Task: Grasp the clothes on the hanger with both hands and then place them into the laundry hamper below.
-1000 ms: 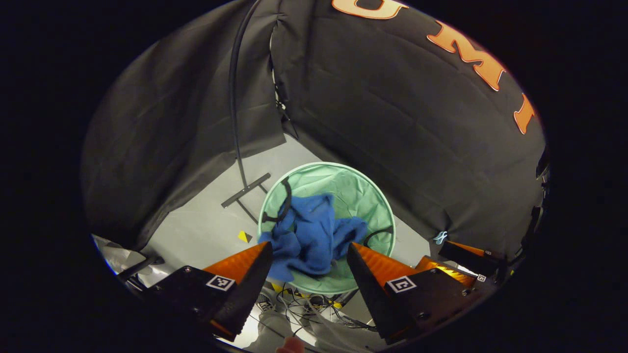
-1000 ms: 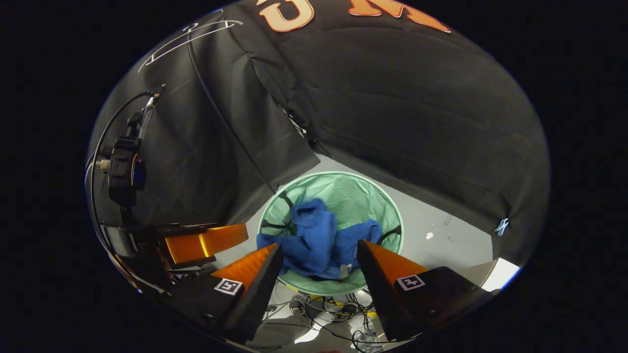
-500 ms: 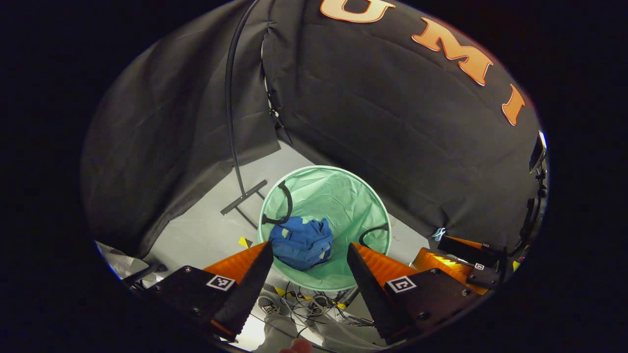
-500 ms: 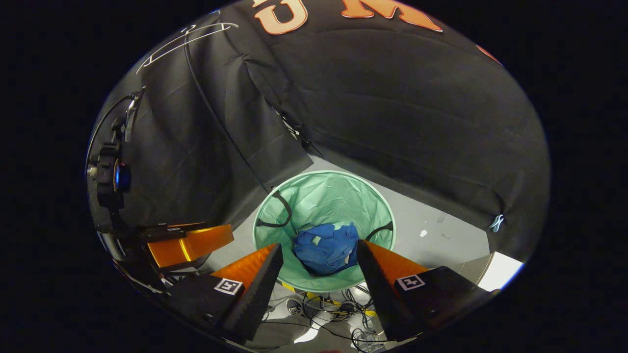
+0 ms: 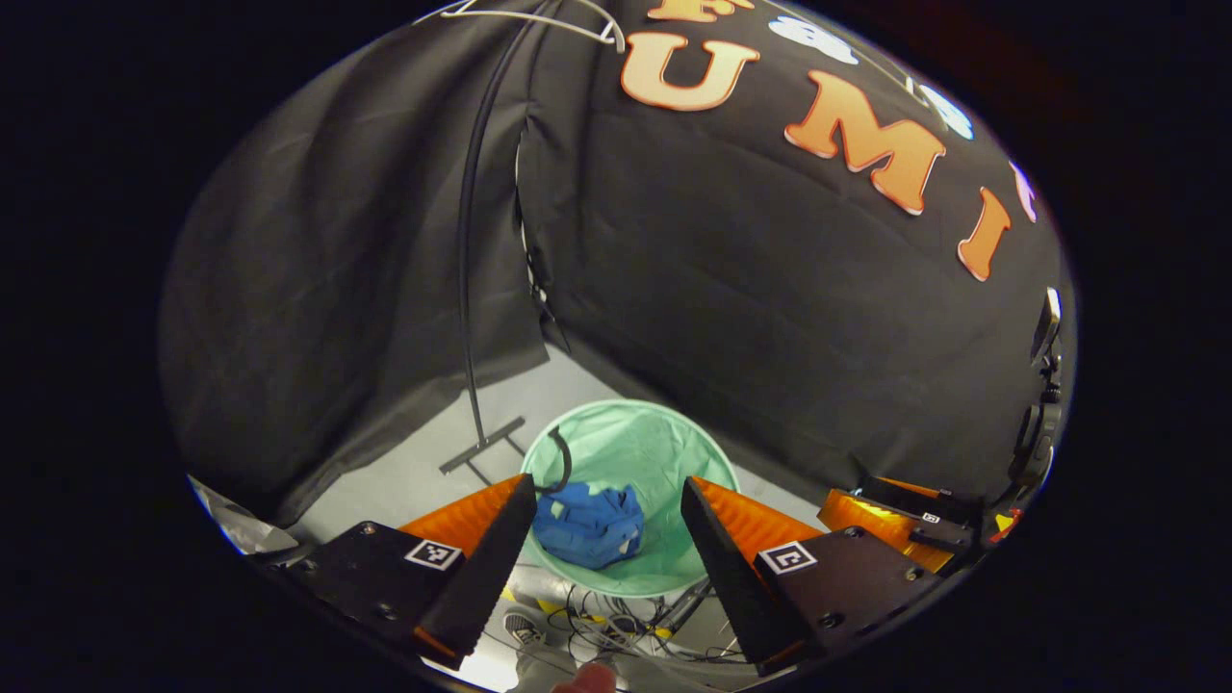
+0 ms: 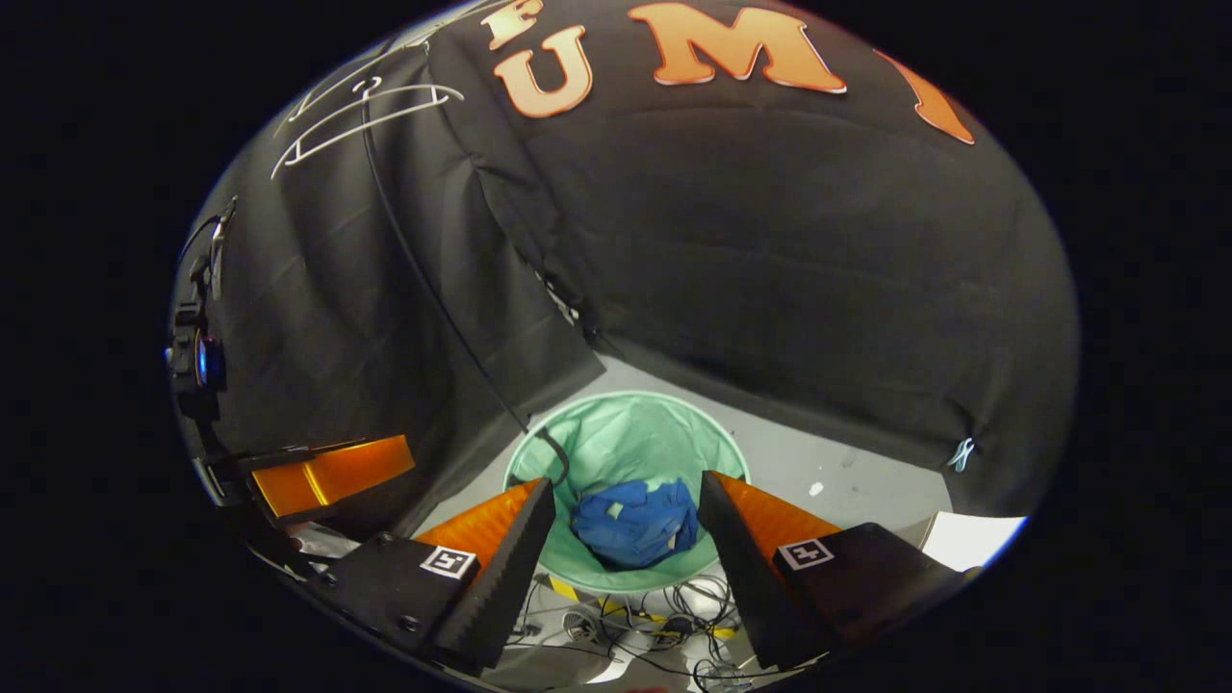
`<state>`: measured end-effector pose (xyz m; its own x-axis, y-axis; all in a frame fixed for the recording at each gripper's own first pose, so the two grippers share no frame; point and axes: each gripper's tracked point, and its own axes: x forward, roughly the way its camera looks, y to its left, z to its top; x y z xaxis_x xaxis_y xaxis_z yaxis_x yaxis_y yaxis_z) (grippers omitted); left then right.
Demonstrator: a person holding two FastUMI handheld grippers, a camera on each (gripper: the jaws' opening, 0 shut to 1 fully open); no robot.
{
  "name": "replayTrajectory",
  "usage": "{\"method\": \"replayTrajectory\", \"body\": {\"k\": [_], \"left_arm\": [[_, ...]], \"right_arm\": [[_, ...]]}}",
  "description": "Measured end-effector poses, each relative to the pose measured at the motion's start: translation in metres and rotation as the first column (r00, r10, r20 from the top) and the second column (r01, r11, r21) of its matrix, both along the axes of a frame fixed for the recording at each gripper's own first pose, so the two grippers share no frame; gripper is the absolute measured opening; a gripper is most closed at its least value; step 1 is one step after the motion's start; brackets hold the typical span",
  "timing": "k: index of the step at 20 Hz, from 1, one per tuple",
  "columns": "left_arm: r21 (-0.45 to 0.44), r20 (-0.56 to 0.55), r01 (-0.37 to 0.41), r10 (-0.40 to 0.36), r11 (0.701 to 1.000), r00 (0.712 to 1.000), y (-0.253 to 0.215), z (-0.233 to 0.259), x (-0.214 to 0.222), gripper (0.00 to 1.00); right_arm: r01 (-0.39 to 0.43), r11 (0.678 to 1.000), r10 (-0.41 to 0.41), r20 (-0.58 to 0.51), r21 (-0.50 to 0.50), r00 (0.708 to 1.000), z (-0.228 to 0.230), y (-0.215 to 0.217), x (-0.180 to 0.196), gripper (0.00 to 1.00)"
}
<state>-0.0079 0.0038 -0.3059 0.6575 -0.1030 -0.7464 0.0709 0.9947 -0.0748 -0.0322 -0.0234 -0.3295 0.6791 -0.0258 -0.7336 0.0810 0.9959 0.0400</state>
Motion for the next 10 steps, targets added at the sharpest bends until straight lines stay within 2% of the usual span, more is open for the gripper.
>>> {"method": "replayTrajectory", "body": {"k": [3,5,7,10], "left_arm": [[-0.014,0.124,-0.002,0.003,1.000,0.992,0.003,0.067,0.008,0.97],[-0.011,0.215,-0.009,0.011,1.000,0.977,0.003,0.114,0.014,0.97],[-0.008,0.319,-0.015,0.017,1.000,0.948,0.002,0.158,0.022,0.97],[-0.018,0.458,-0.030,0.035,0.999,0.888,0.004,0.229,0.024,0.95]], "right_arm": [[-0.010,1.000,0.011,0.108,-0.009,0.994,0.053,0.004,0.013,0.99],[-0.021,0.999,0.026,0.184,-0.028,0.983,0.092,0.007,0.020,0.99],[-0.037,0.998,0.049,0.259,-0.049,0.965,0.129,0.014,0.030,0.98],[-0.055,0.998,0.064,0.359,-0.035,0.931,0.188,0.029,0.045,1.00]]}}
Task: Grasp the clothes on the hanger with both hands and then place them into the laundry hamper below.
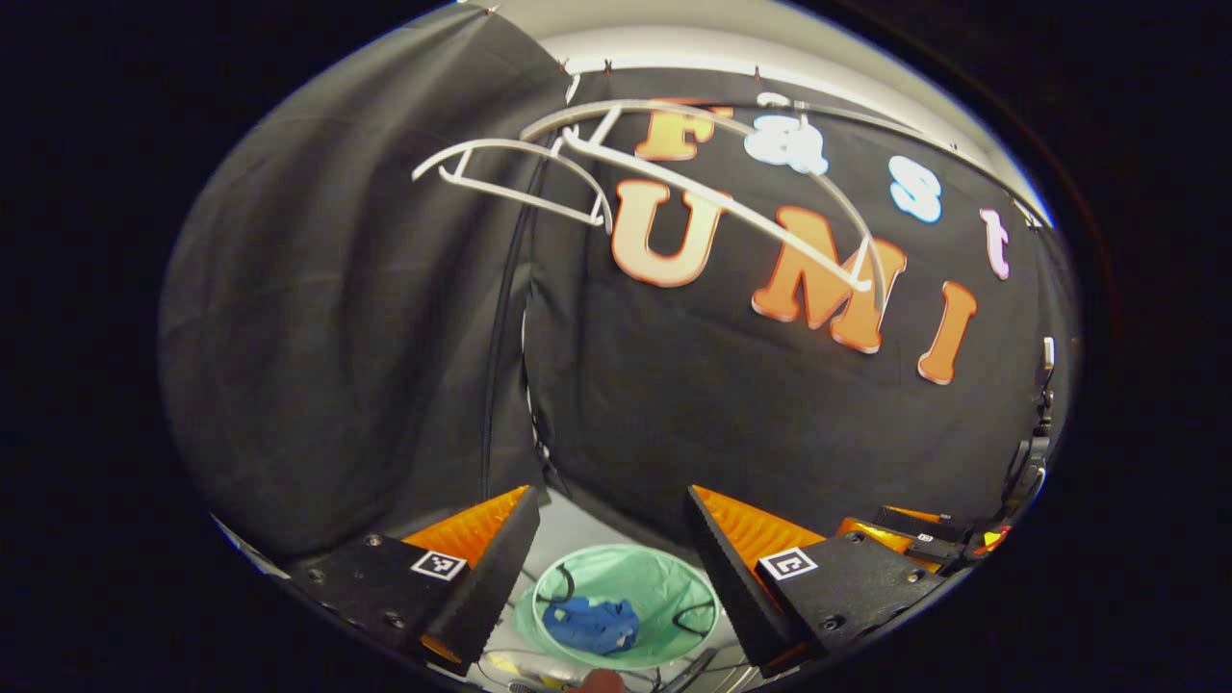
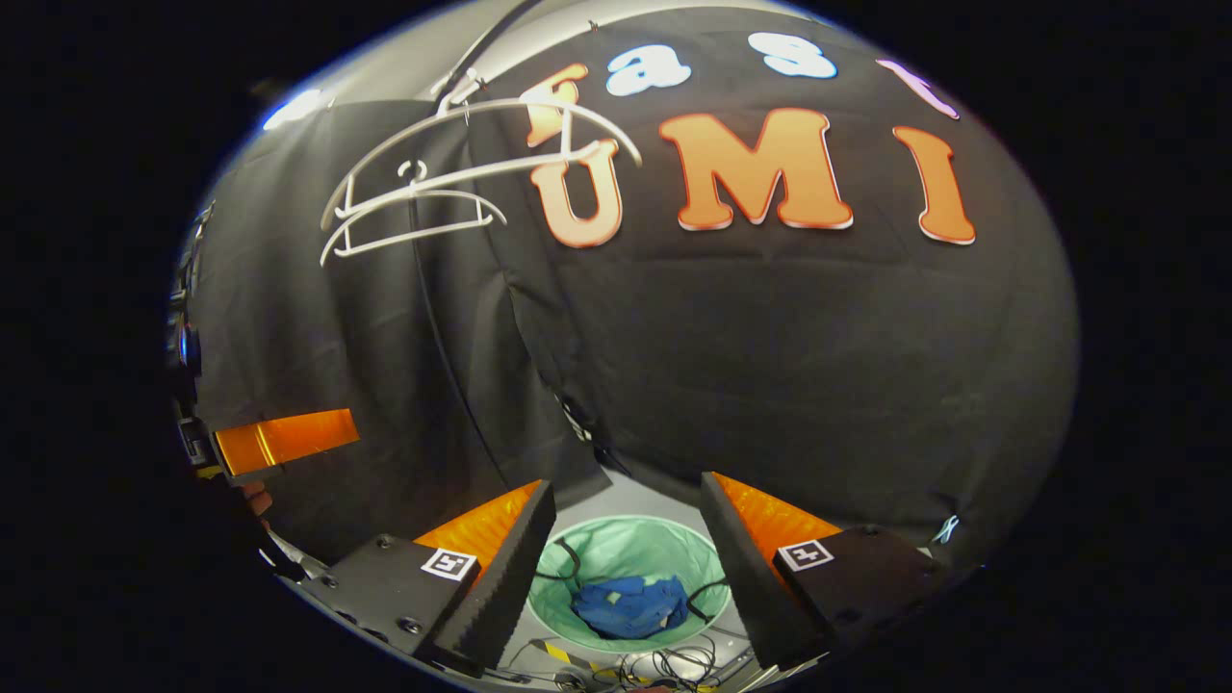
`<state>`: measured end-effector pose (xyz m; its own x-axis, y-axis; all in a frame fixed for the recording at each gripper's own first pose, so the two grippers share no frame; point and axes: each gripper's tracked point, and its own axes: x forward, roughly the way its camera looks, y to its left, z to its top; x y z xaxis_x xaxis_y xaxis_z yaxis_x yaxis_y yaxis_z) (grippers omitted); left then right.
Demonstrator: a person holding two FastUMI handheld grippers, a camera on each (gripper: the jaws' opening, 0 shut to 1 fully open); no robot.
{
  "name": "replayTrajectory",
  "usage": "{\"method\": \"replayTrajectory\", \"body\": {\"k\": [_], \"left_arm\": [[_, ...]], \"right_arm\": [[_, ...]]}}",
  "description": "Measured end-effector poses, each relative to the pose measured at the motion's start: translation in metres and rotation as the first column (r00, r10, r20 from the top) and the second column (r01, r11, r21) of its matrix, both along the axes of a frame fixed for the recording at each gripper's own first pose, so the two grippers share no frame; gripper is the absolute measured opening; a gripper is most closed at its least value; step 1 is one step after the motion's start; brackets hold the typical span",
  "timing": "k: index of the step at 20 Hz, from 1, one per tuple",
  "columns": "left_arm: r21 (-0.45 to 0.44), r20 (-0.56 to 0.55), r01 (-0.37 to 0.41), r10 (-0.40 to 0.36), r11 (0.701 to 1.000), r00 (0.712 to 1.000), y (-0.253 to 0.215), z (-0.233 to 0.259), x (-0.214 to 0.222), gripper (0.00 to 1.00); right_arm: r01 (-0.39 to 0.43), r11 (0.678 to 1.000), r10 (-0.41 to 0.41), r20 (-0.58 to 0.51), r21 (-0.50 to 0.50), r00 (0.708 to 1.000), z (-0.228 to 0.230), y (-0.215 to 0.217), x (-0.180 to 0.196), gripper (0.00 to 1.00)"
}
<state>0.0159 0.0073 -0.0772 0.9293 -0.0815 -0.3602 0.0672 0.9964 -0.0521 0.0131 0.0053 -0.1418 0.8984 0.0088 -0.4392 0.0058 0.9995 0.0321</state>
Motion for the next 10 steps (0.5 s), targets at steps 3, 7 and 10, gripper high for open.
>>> {"method": "replayTrajectory", "body": {"k": [3,7,10], "left_arm": [[-0.024,0.107,-0.014,0.016,1.000,0.994,-0.002,0.045,-0.002,0.95],[-0.024,0.220,-0.031,0.035,0.999,0.975,0.001,0.081,0.000,0.92],[-0.030,0.275,-0.046,0.052,0.999,0.960,0.003,0.102,-0.004,0.92]], "right_arm": [[-0.006,1.000,0.003,0.121,0.027,0.993,0.064,0.005,0.000,0.98],[-0.016,1.000,0.012,0.238,0.015,0.971,0.103,-0.006,-0.010,0.98],[-0.015,1.000,0.017,0.311,-0.009,0.950,0.128,-0.020,-0.033,0.98]]}}
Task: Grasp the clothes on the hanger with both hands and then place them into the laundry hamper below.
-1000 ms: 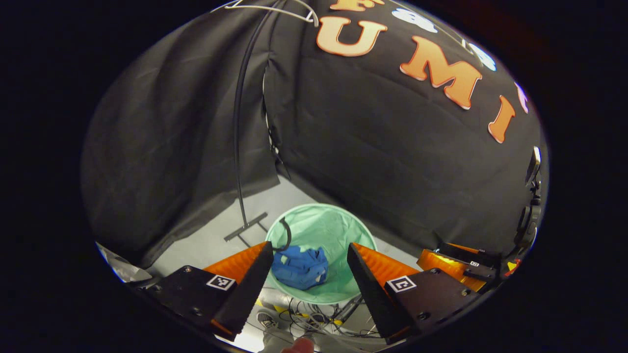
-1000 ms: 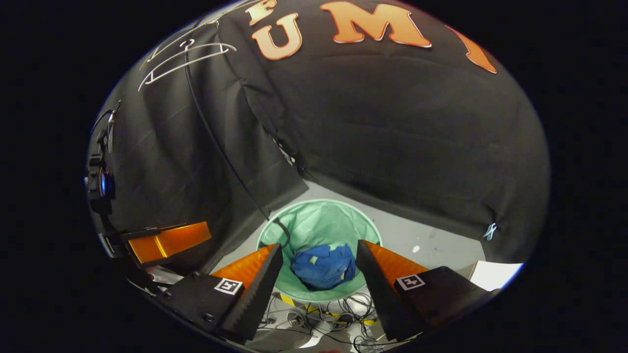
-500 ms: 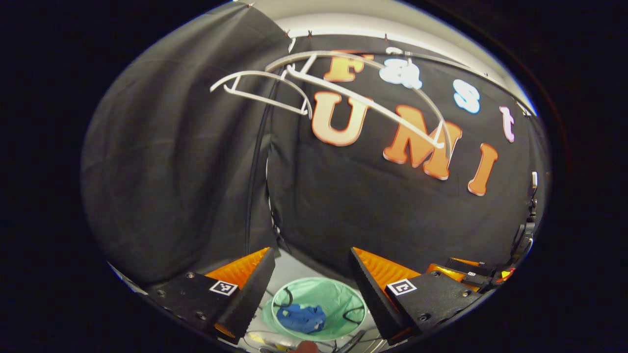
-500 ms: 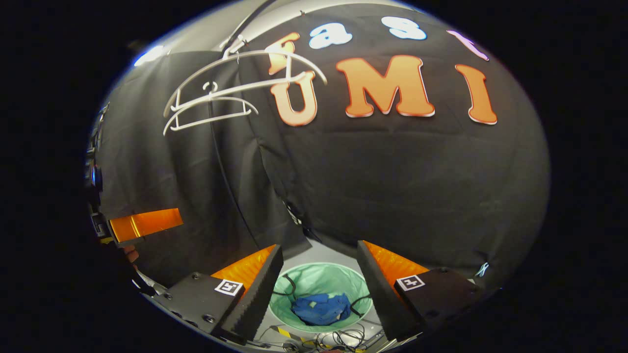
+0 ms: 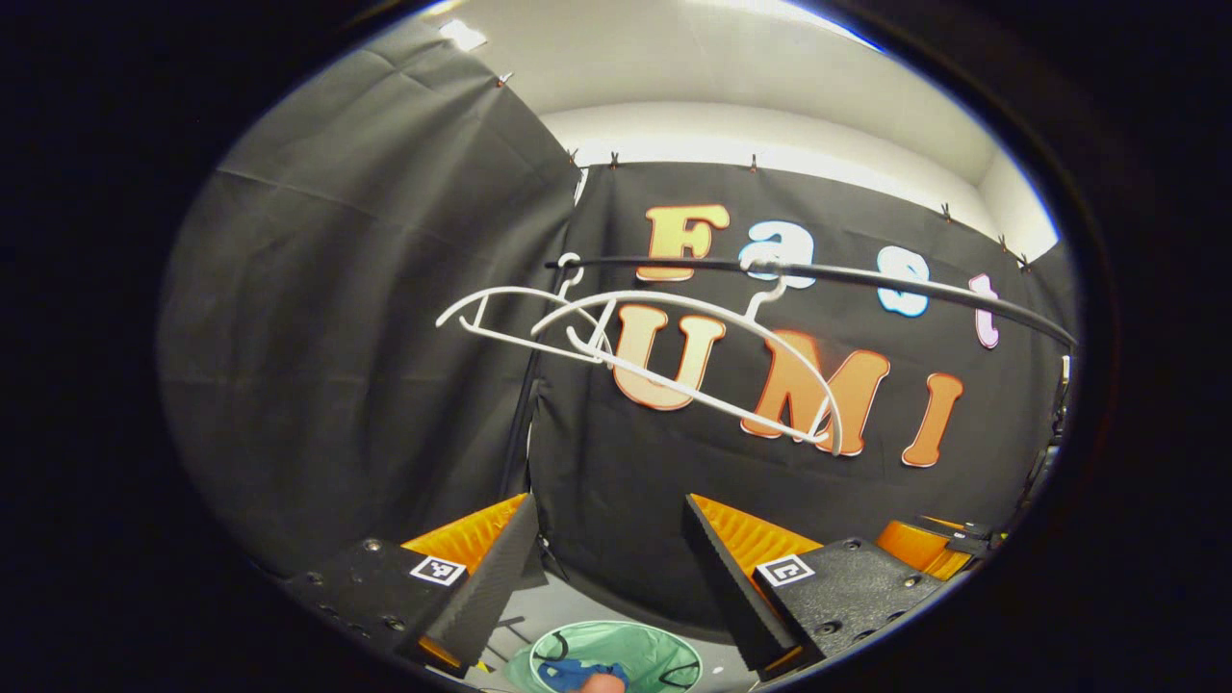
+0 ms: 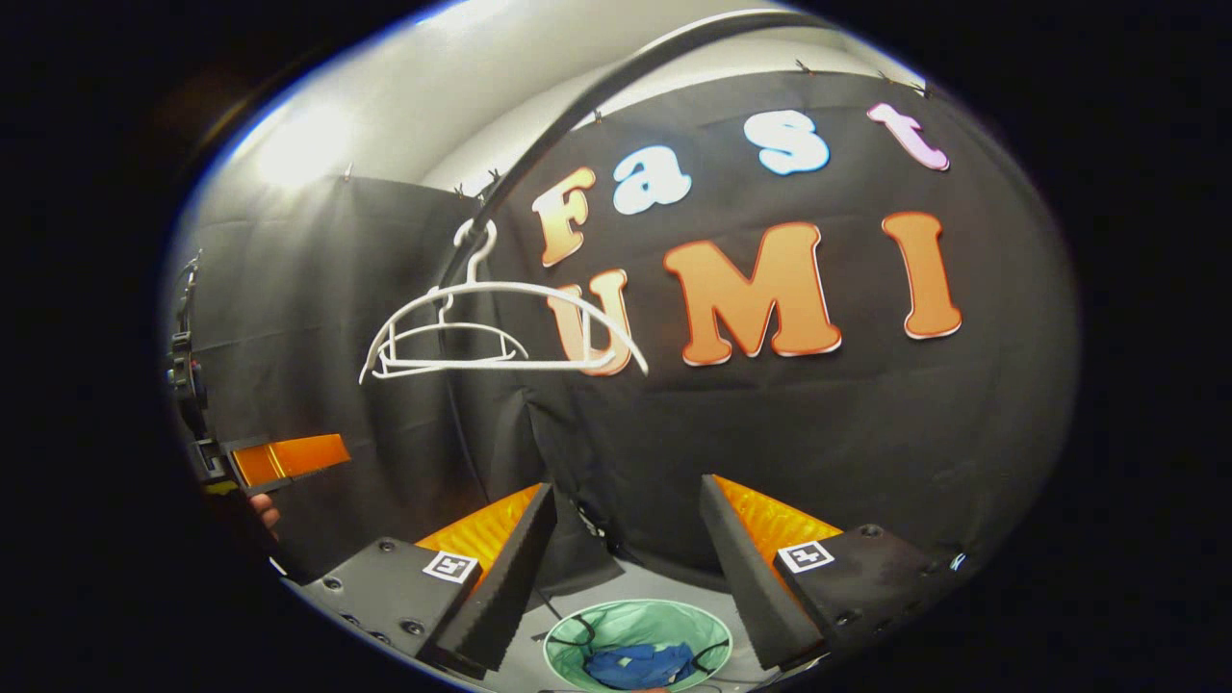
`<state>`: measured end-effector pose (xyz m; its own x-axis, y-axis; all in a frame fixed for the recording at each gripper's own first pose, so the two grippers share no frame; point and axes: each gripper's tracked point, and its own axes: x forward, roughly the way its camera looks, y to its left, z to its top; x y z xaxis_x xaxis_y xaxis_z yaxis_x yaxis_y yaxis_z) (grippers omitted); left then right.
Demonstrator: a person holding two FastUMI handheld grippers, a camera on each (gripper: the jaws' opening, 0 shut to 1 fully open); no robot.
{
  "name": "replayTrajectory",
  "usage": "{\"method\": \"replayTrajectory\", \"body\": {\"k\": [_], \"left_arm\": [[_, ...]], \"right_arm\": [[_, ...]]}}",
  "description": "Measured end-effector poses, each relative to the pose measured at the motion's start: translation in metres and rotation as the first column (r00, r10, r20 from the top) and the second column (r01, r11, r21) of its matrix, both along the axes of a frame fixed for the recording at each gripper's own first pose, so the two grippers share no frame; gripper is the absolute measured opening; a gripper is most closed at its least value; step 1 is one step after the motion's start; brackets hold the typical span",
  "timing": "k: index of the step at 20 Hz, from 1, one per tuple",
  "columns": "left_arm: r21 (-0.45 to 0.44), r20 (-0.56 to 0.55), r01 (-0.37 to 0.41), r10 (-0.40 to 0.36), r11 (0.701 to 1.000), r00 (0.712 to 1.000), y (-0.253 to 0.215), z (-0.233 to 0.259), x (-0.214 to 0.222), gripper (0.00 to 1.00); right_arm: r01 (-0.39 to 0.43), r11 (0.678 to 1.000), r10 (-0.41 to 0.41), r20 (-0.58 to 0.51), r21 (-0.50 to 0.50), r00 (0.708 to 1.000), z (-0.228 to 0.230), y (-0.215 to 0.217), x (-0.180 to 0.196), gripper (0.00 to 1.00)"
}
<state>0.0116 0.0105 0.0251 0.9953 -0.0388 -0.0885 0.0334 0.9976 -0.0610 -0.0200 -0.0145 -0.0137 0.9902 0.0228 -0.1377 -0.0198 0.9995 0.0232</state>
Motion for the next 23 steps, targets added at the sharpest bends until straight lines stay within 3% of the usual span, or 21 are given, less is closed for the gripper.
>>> {"method": "replayTrajectory", "body": {"k": [1,4,5,7,8,9,13,15,17,22,23], "left_arm": [[0.003,0.011,-0.010,0.010,1.000,1.000,0.002,0.005,-0.002,0.92],[0.029,0.050,-0.044,0.042,0.999,0.998,0.002,0.025,-0.016,0.92],[0.043,0.064,-0.060,0.057,0.997,0.996,0.004,0.030,-0.020,0.92],[0.048,0.086,-0.077,0.073,0.996,0.994,0.008,0.034,-0.024,0.92],[0.030,0.094,-0.071,0.068,0.997,0.993,0.007,0.035,-0.027,0.92],[0.009,0.097,-0.061,0.060,0.998,0.993,0.005,0.036,-0.030,0.92],[-0.002,0.110,-0.077,0.077,0.997,0.991,0.013,0.038,-0.038,0.91],[0.018,0.107,-0.082,0.079,0.996,0.991,0.013,0.037,-0.038,0.95],[0.027,0.114,-0.078,0.074,0.997,0.991,0.010,0.038,-0.040,0.91],[0.043,0.127,-0.061,0.055,0.997,0.990,0.002,0.037,-0.037,0.95],[0.050,0.133,-0.063,0.056,0.997,0.990,0.001,0.038,-0.037,0.91]], "right_arm": [[0.001,1.000,-0.001,0.024,-0.008,1.000,0.008,-0.004,-0.008,1.00],[0.002,0.999,0.001,0.092,-0.036,0.996,0.029,-0.012,-0.019,0.92],[0.011,0.999,-0.007,0.106,-0.042,0.994,0.031,-0.017,-0.021,0.98],[0.024,0.999,-0.019,0.114,-0.044,0.993,0.032,-0.024,-0.021,1.00],[0.026,0.999,-0.021,0.111,-0.043,0.994,0.030,-0.025,-0.020,0.89],[0.026,0.999,-0.021,0.108,-0.041,0.994,0.029,-0.026,-0.018,0.98],[0.037,0.999,-0.034,0.113,-0.029,0.993,0.029,-0.031,-0.014,1.00],[0.033,0.999,-0.030,0.110,-0.025,0.993,0.028,-0.030,-0.012,0.98],[0.027,0.999,-0.024,0.105,-0.020,0.994,0.025,-0.029,-0.009,0.98],[0.023,1.000,-0.023,0.091,-0.002,0.996,0.021,-0.030,-0.008,0.98],[0.026,1.000,-0.026,0.091,0.000,0.995,0.022,-0.031,-0.008,0.98]]}}
